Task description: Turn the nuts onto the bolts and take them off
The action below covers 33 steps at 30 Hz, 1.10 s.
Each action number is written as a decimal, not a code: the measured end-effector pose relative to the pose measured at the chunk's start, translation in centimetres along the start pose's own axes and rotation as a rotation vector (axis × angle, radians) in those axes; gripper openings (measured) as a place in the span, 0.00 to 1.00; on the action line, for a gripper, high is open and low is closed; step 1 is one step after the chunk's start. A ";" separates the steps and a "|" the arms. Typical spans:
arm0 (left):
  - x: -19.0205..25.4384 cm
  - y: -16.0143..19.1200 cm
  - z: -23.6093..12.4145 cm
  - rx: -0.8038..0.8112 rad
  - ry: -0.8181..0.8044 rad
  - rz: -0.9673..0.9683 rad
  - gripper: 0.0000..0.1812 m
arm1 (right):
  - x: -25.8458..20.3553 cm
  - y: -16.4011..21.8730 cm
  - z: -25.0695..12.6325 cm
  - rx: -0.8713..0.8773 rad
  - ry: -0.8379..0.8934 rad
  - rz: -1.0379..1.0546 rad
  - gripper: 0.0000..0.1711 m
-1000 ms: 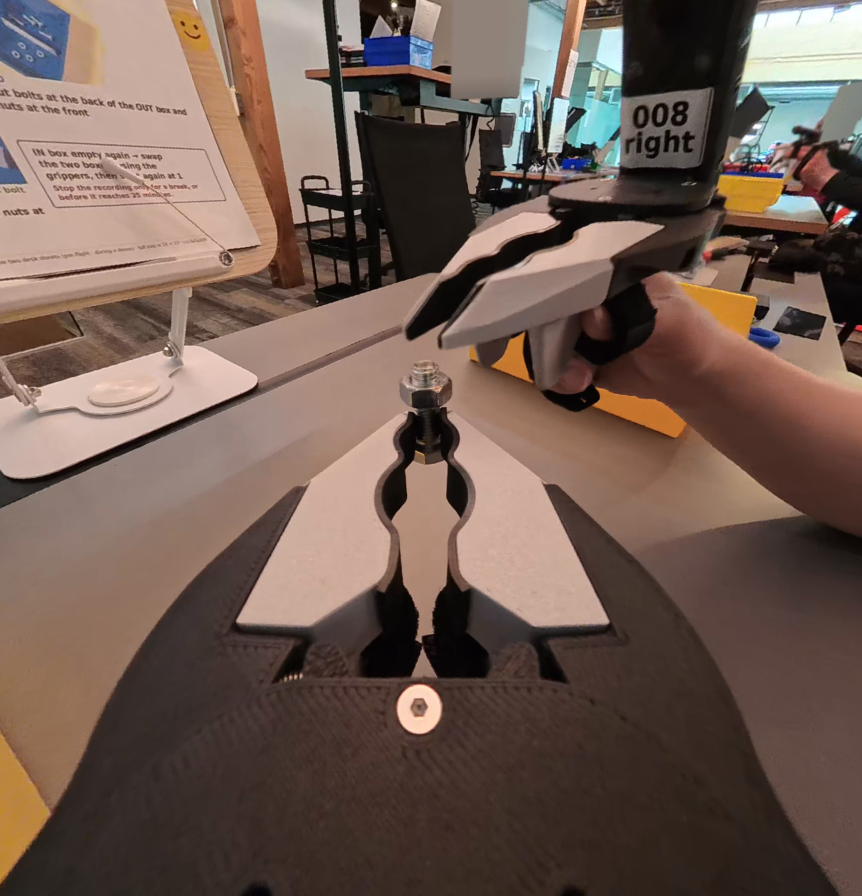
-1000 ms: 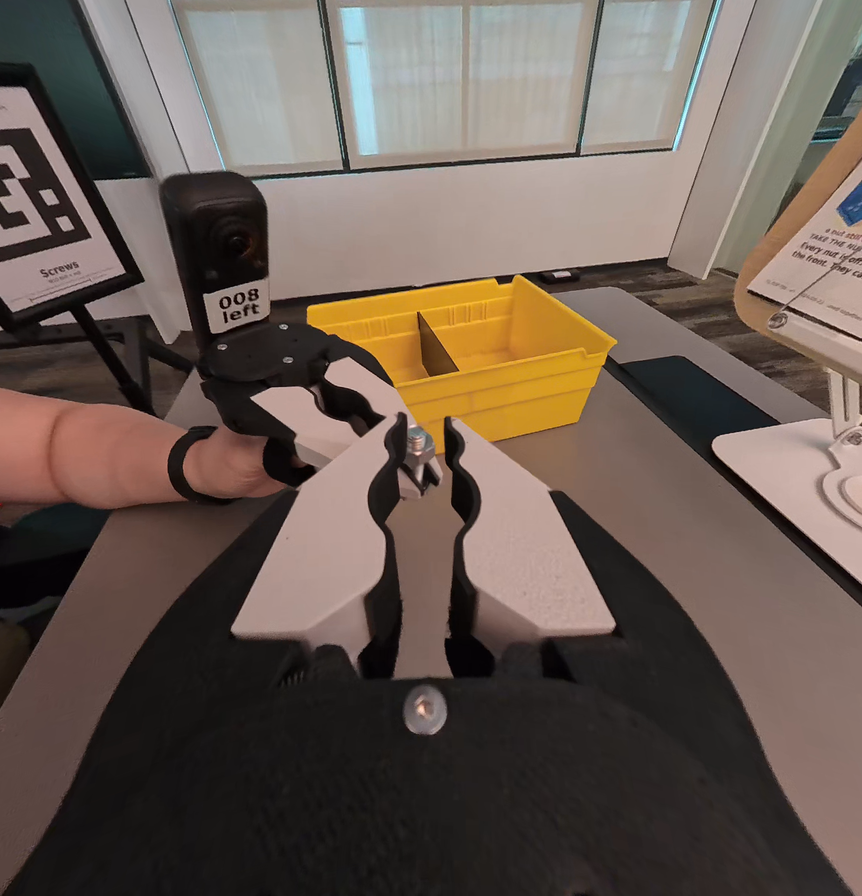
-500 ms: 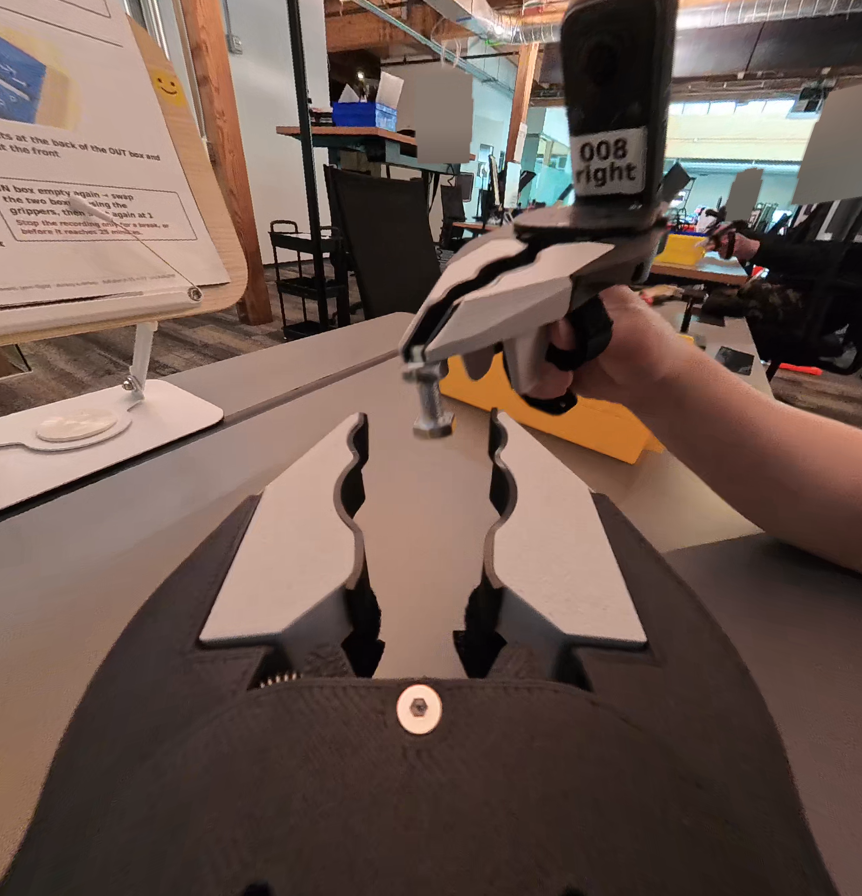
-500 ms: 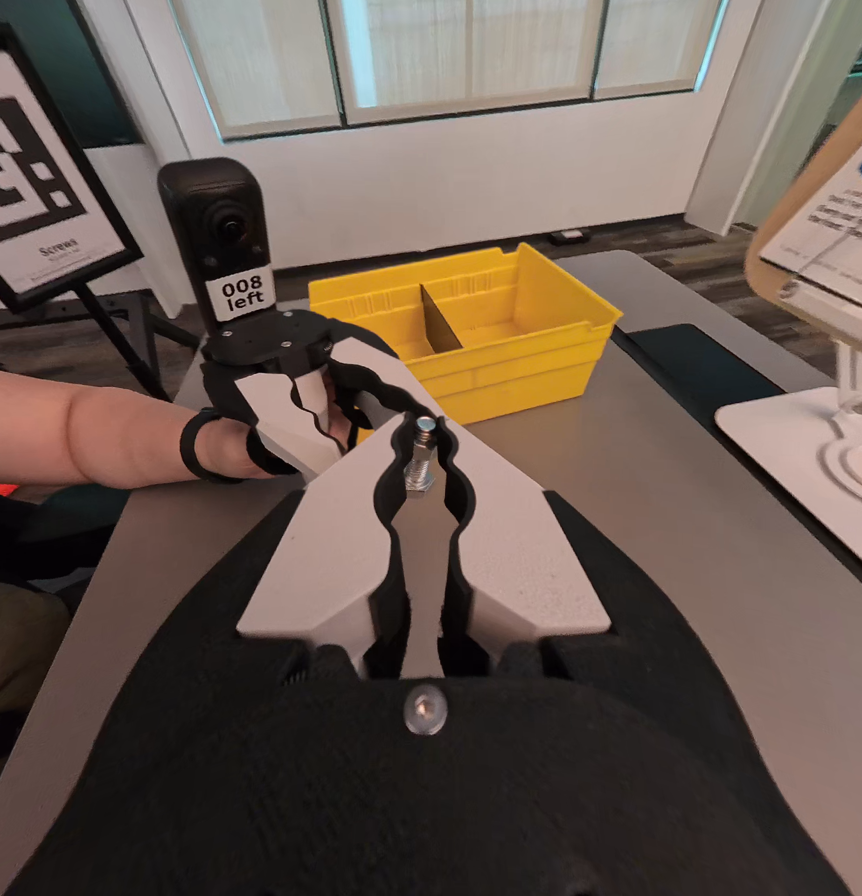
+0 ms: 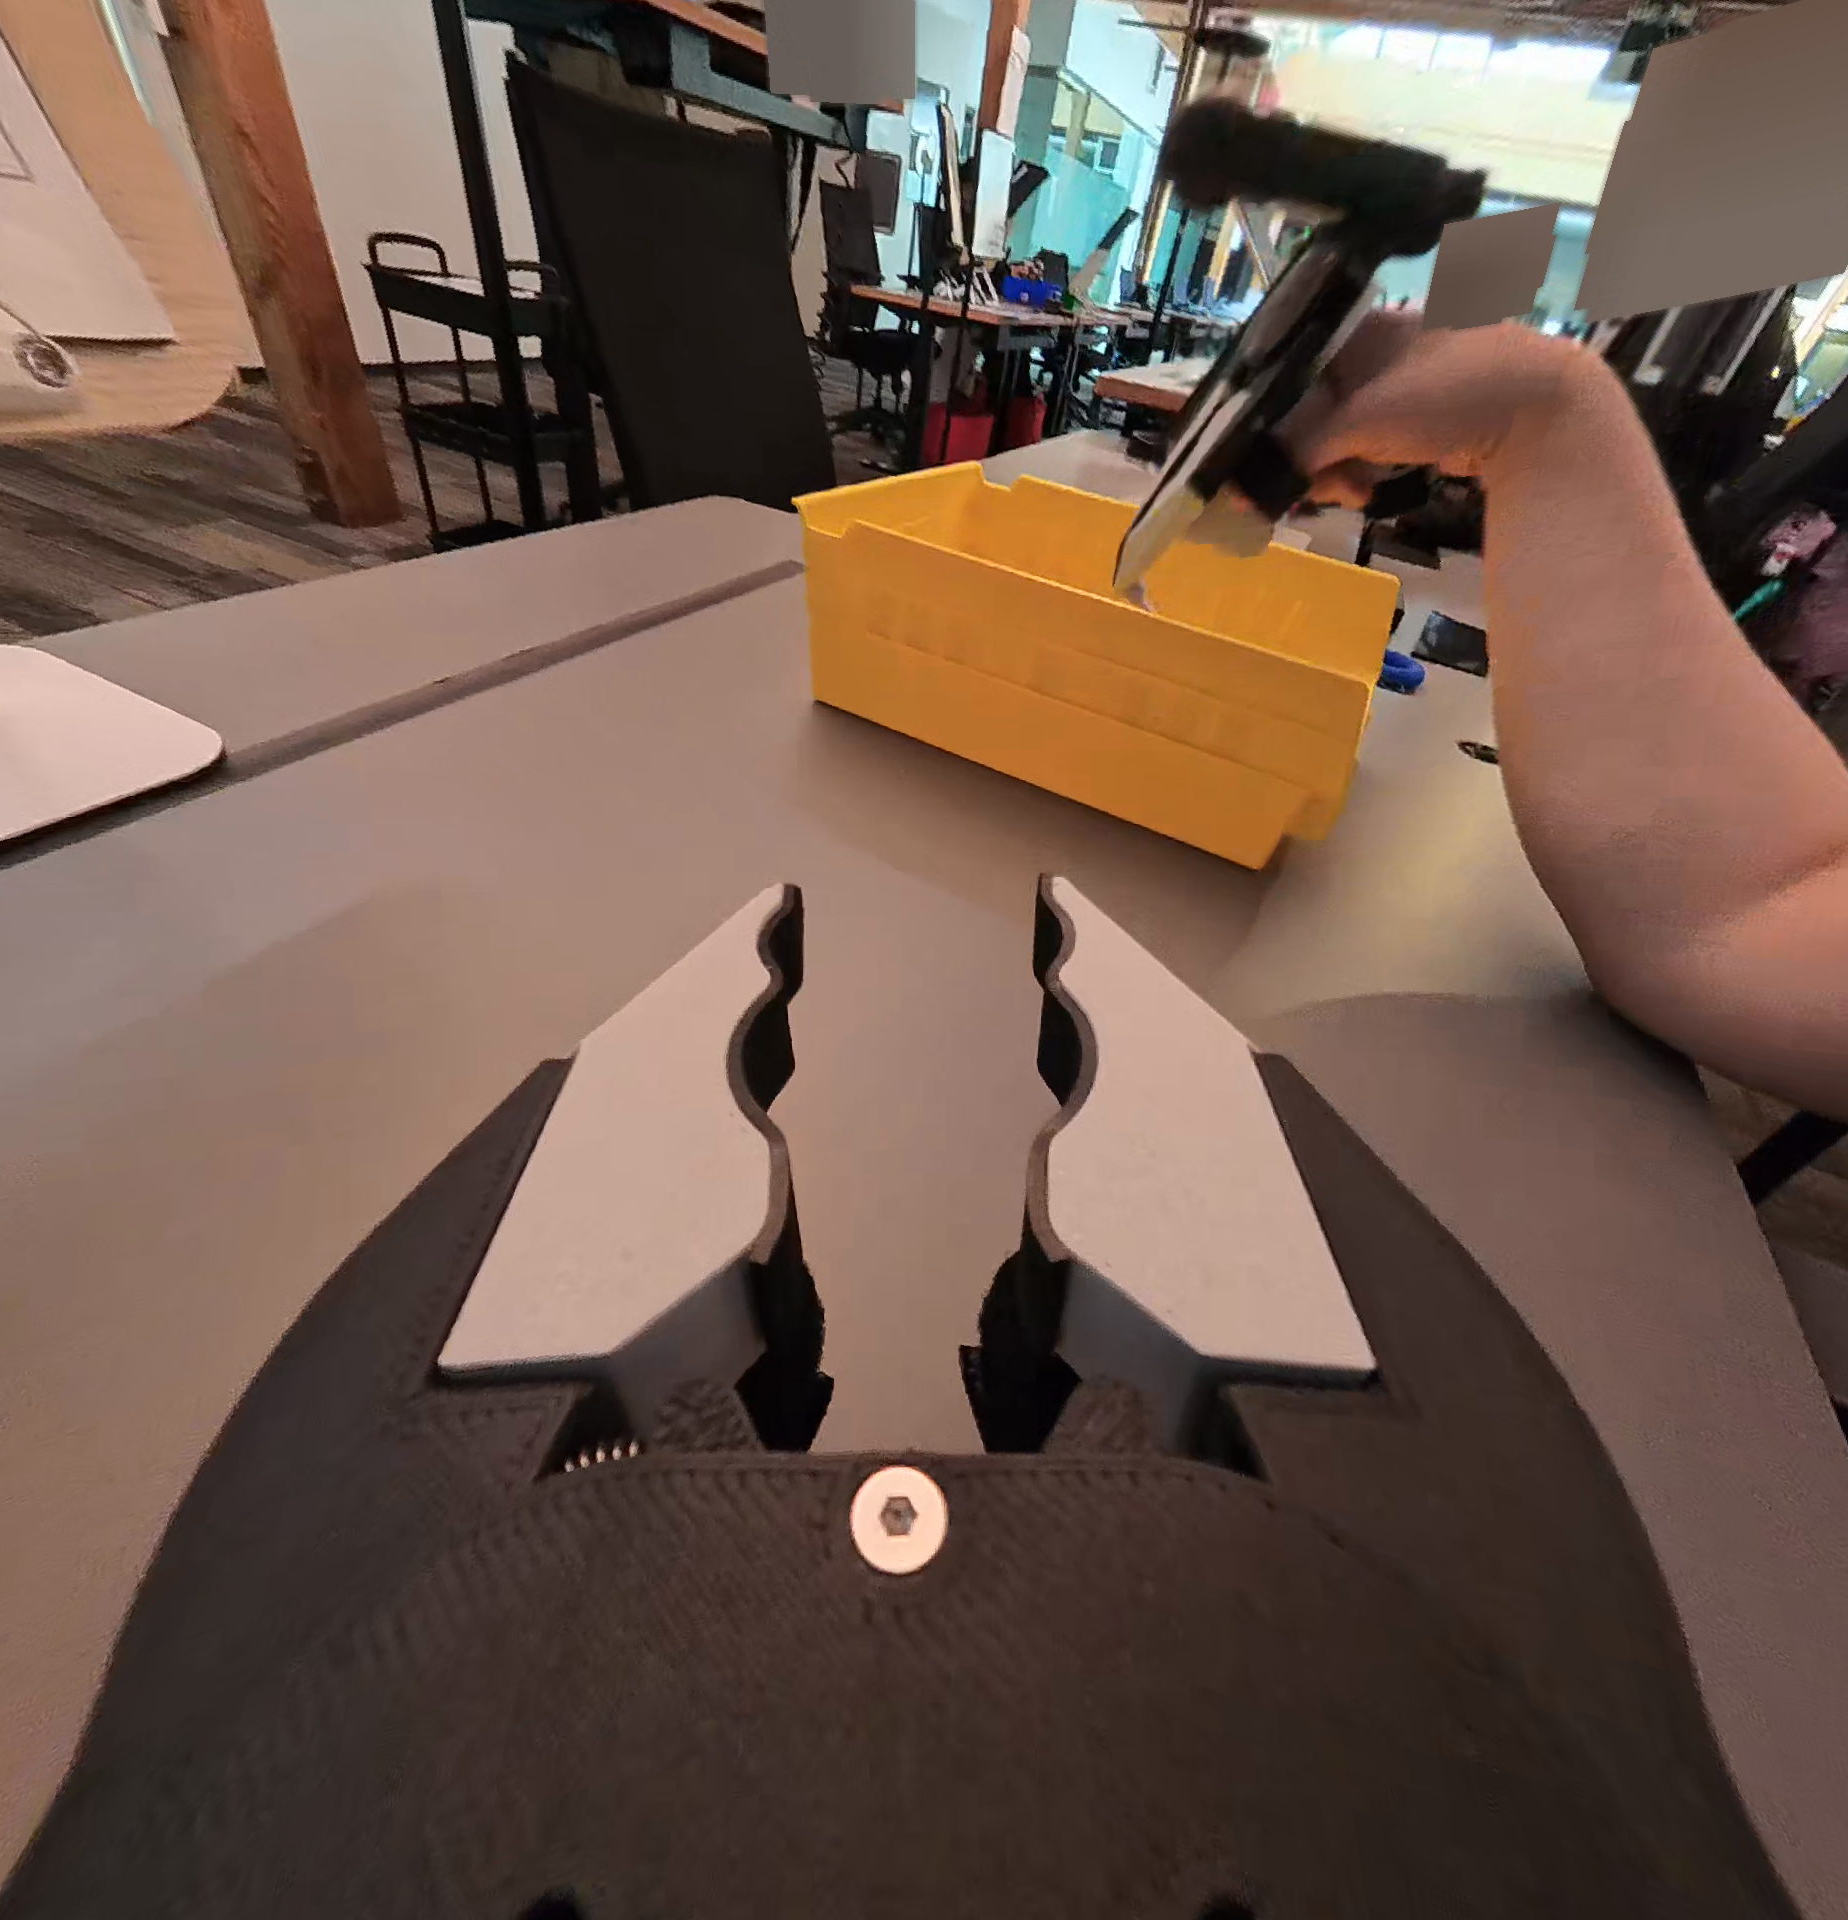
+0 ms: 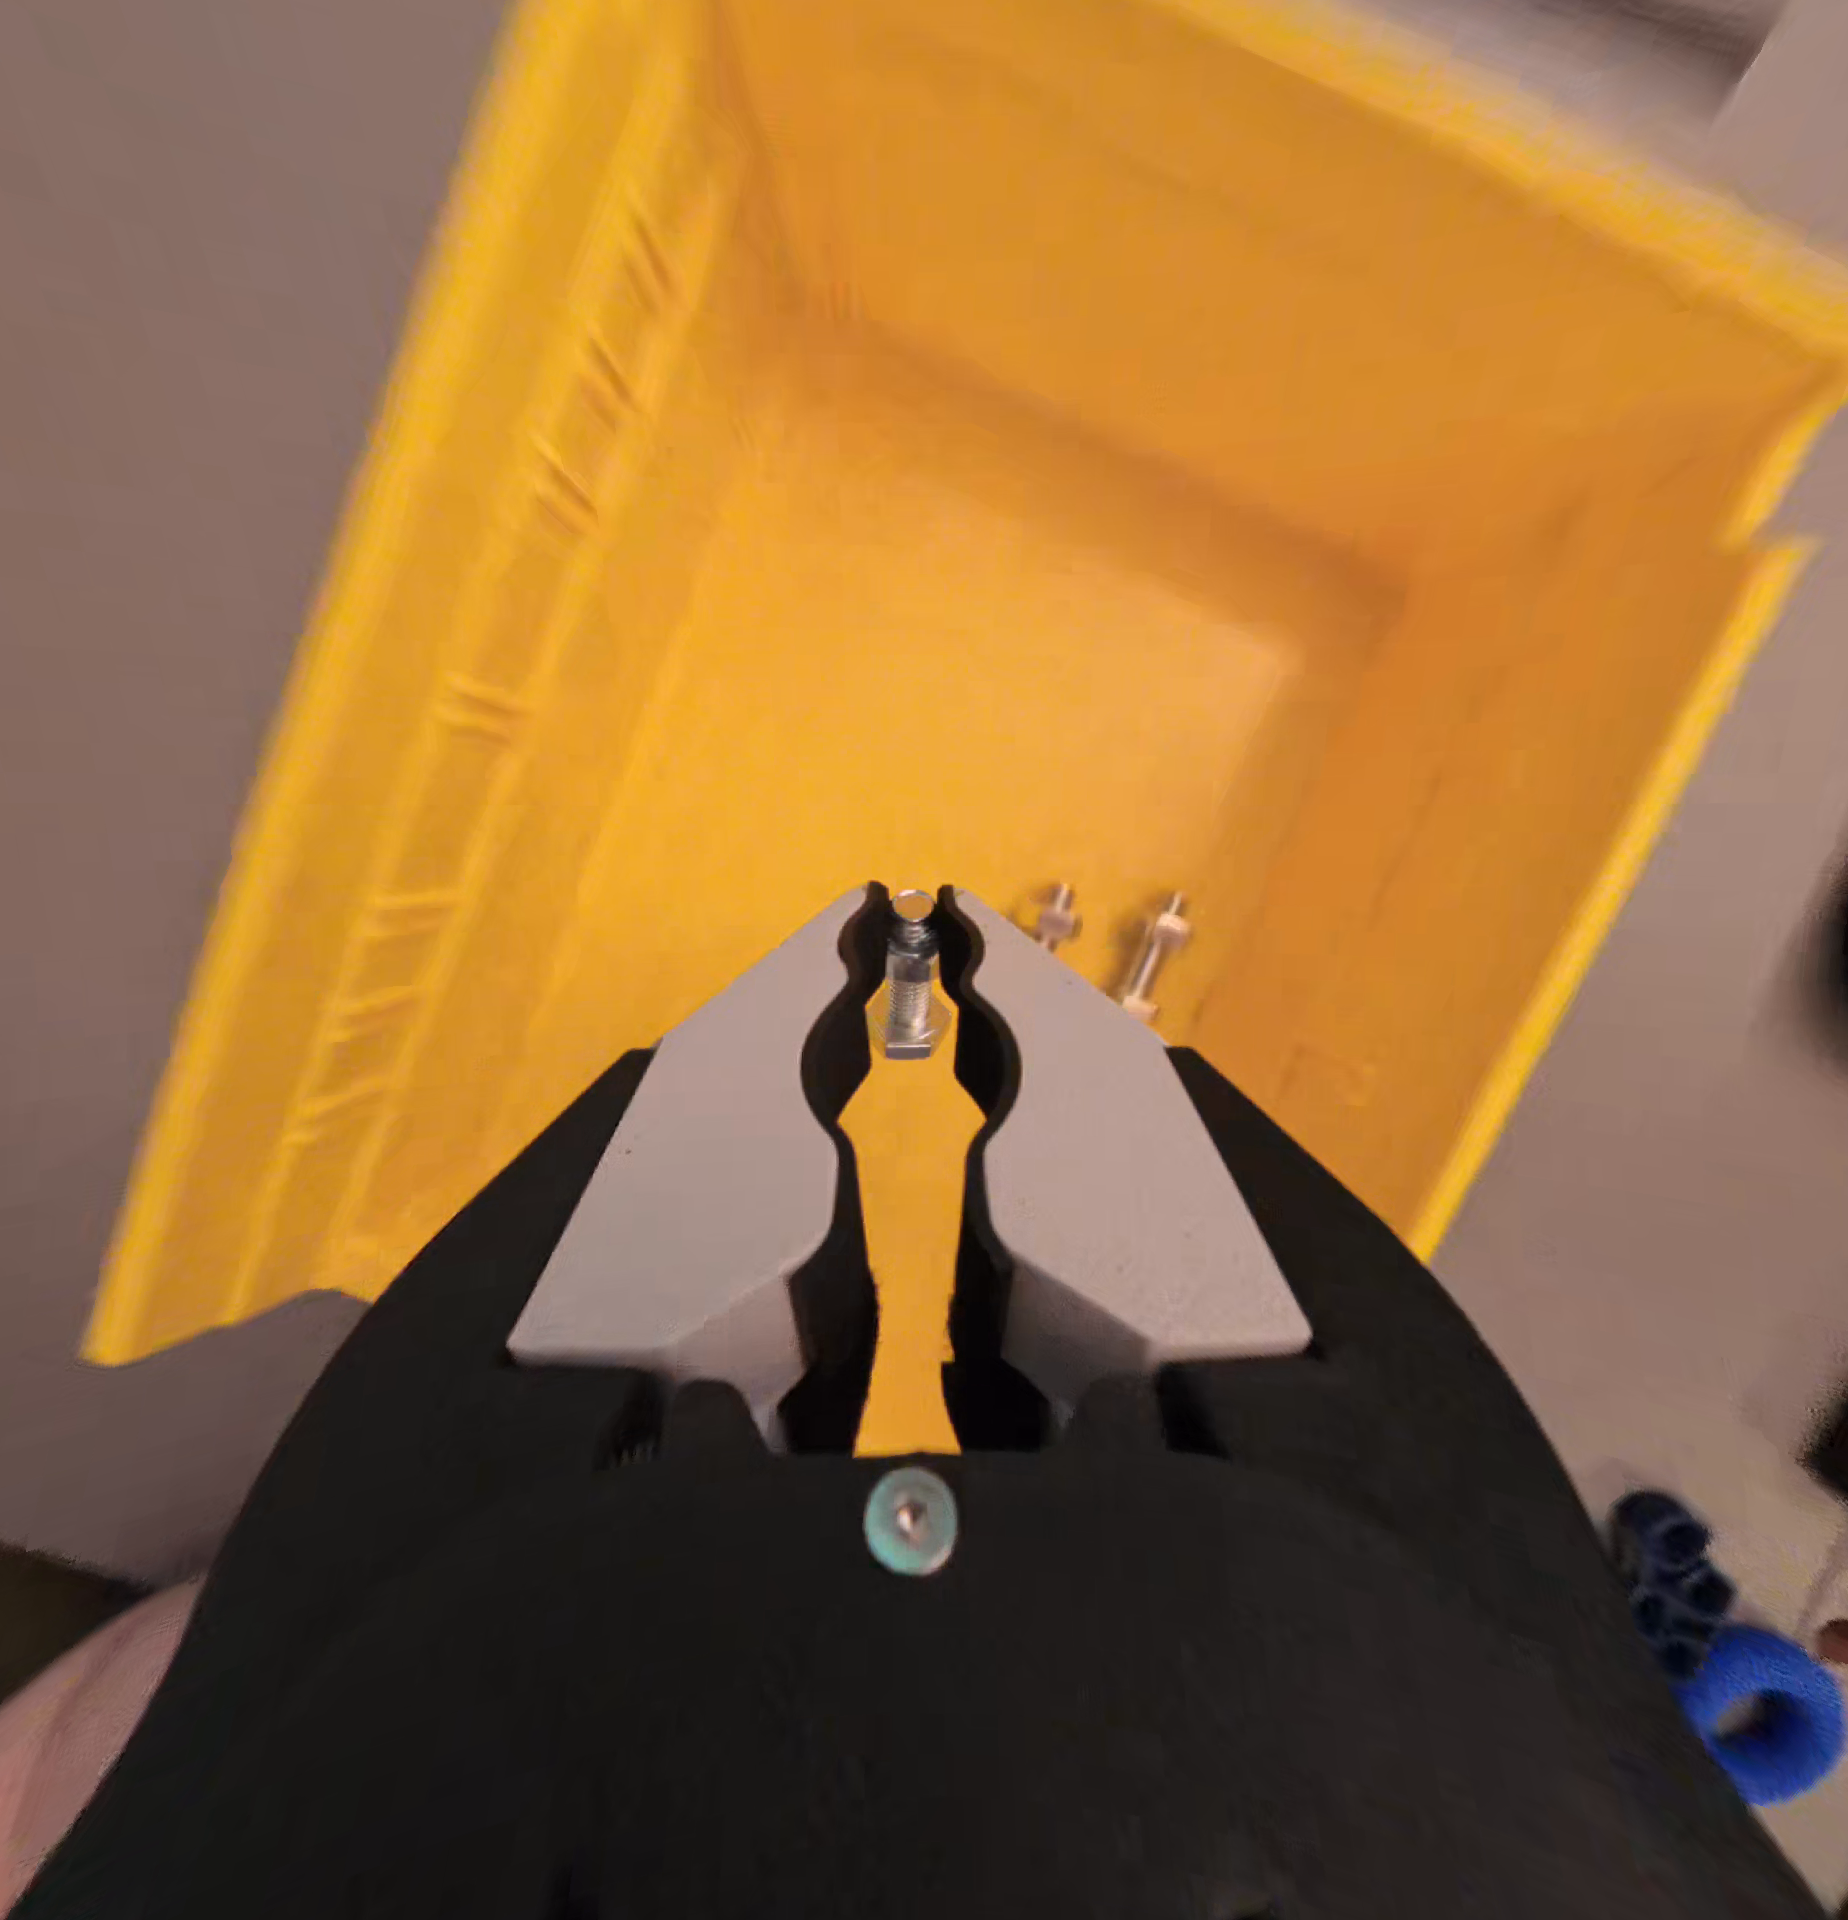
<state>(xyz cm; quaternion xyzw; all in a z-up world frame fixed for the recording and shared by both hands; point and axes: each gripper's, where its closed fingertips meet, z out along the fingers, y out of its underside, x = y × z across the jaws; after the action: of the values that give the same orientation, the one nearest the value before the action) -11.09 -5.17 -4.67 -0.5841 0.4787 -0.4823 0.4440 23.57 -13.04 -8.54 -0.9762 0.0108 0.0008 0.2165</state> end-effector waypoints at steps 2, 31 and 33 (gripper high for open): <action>0.1 0.2 0.1 -0.013 0.006 0.005 0.23 | 0.6 2.2 2.5 -0.115 -0.059 0.048 0.05; -7.5 -8.7 -15.8 -0.053 -0.330 0.086 0.30 | -7.7 -11.3 -16.1 0.774 0.268 -0.284 0.14; -11.1 -6.9 -19.8 -0.195 -0.497 0.089 0.30 | -9.5 -11.5 -16.5 0.774 0.285 -0.346 0.14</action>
<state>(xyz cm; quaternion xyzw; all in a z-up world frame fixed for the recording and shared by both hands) -30.64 5.66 3.37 -0.7030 0.4242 -0.2558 0.5103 14.28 -9.40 11.35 -0.8012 -0.1233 -0.1741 0.5591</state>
